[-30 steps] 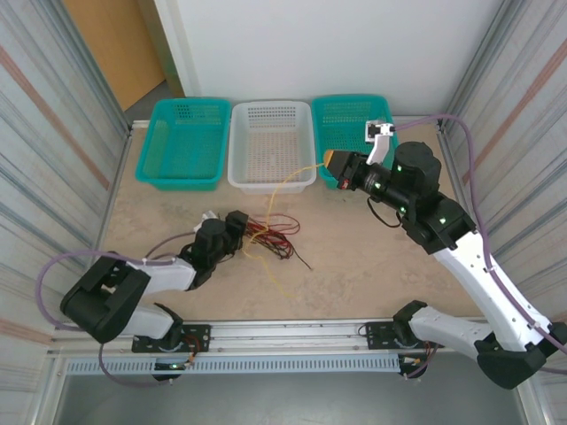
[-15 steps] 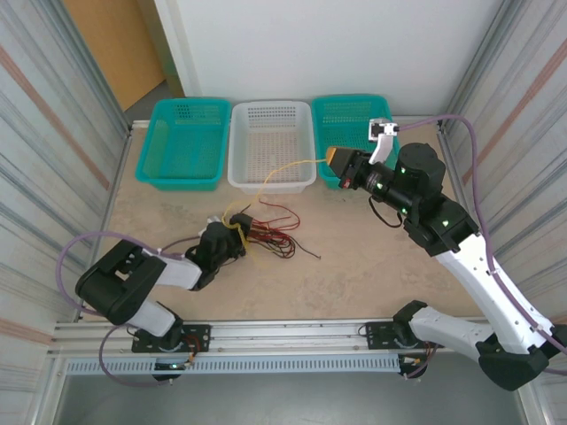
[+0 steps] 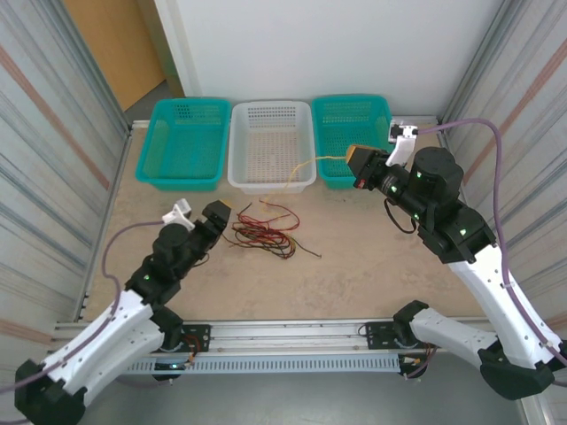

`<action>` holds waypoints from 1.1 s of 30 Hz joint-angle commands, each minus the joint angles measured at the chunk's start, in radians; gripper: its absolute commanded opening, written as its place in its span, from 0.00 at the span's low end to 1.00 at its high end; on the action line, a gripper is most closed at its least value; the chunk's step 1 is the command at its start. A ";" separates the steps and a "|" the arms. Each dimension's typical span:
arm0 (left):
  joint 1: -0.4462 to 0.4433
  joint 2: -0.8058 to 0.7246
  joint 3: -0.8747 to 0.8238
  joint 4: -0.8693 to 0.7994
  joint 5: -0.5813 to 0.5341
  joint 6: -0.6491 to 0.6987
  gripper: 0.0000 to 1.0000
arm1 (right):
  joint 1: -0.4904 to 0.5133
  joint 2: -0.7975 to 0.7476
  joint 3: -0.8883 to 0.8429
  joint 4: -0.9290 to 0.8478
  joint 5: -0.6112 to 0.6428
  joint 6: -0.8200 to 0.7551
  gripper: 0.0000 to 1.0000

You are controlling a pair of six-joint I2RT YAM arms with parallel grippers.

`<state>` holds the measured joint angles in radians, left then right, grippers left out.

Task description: Untangle the cables

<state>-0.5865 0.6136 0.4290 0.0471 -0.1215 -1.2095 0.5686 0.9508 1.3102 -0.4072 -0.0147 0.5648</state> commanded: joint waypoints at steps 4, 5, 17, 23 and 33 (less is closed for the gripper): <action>0.047 -0.050 0.079 -0.188 0.127 0.217 0.73 | -0.008 -0.008 0.015 0.017 -0.009 0.004 0.00; 0.048 -0.034 0.091 -0.165 0.164 0.229 0.70 | -0.007 -0.007 0.015 0.020 -0.013 0.009 0.00; 0.039 0.179 0.155 0.062 0.412 0.239 0.55 | -0.007 -0.003 0.015 0.054 -0.052 0.059 0.00; 0.039 0.195 0.156 0.073 0.417 0.240 0.48 | -0.006 0.007 0.004 0.079 -0.079 0.083 0.00; 0.040 0.216 0.155 0.050 0.398 0.254 0.39 | -0.006 -0.002 -0.028 0.103 -0.101 0.108 0.00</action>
<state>-0.5434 0.8215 0.5571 0.0803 0.2699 -0.9855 0.5678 0.9596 1.2984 -0.3386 -0.0910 0.6476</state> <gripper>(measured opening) 0.402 0.047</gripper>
